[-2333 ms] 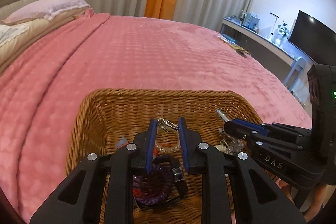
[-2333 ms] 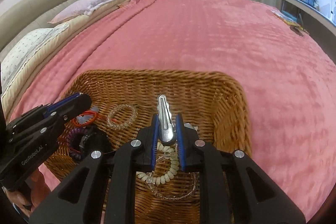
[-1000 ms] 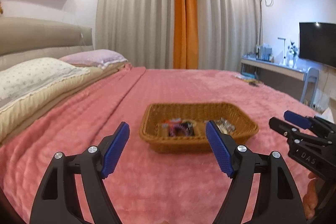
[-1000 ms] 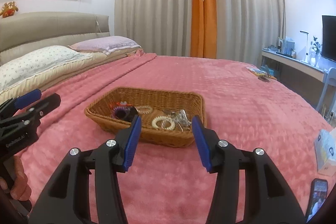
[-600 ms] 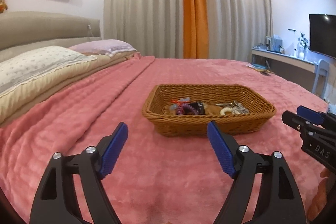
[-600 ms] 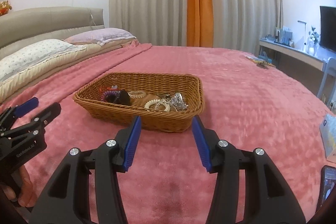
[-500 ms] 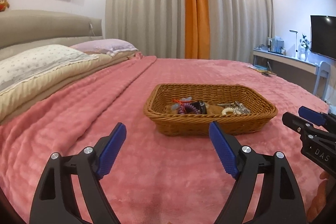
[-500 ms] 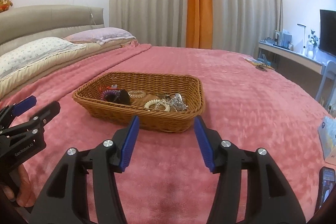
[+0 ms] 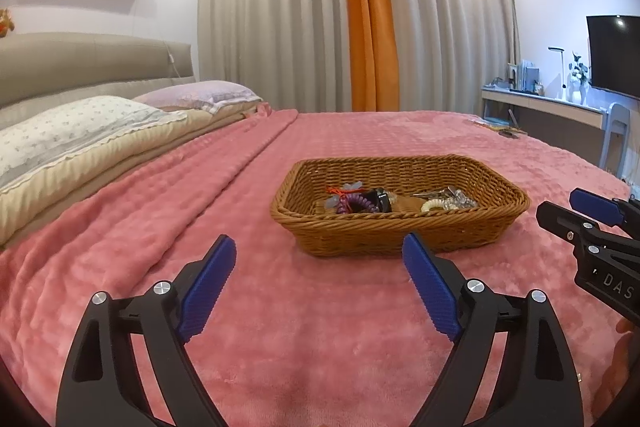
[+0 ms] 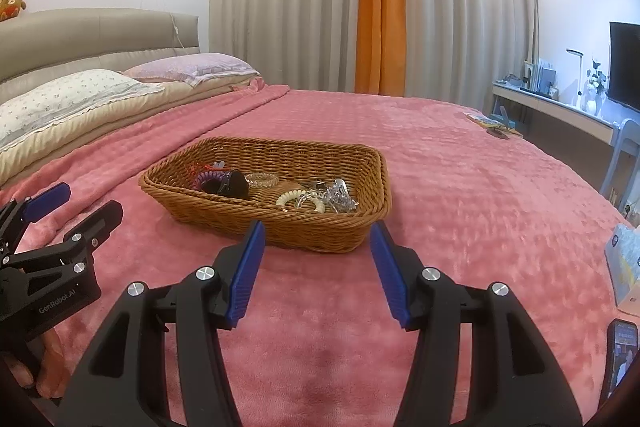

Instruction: Organize jewelry

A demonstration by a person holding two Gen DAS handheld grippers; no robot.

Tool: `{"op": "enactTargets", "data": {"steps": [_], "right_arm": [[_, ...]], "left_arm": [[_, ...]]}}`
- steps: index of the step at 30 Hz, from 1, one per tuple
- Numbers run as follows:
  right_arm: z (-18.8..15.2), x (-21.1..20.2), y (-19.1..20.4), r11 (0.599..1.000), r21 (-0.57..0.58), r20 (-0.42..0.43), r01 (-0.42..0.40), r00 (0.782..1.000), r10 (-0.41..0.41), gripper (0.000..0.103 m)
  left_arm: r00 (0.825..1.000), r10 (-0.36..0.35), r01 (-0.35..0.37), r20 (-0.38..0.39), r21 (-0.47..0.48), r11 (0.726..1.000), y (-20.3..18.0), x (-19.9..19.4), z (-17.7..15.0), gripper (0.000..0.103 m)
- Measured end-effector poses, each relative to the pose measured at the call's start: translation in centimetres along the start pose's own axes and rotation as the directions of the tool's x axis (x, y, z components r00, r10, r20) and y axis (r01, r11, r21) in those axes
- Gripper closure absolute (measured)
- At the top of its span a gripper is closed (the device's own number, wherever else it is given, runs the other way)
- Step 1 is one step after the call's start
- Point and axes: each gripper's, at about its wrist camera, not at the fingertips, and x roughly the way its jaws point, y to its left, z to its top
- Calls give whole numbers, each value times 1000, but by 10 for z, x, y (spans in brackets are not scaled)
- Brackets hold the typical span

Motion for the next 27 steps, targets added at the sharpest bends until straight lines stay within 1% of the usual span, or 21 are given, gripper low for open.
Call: {"op": "enactTargets", "data": {"steps": [6,11,27], "right_arm": [[0,1,-2,1000,11,-3,-3,1000,3,51],[0,0,-2,1000,18,-4,-3,1000,3,48],[0,0,-3,1000,20,-5,-3,1000,3,47]], "left_arm": [[1000,-3,3,-7,-12,1000,0,1,-1,18],[1000,-3,3,-8,-13,1000,1,0,-1,18],[1000,-2,2,-9,-17,1000,2,0,-1,16]]}}
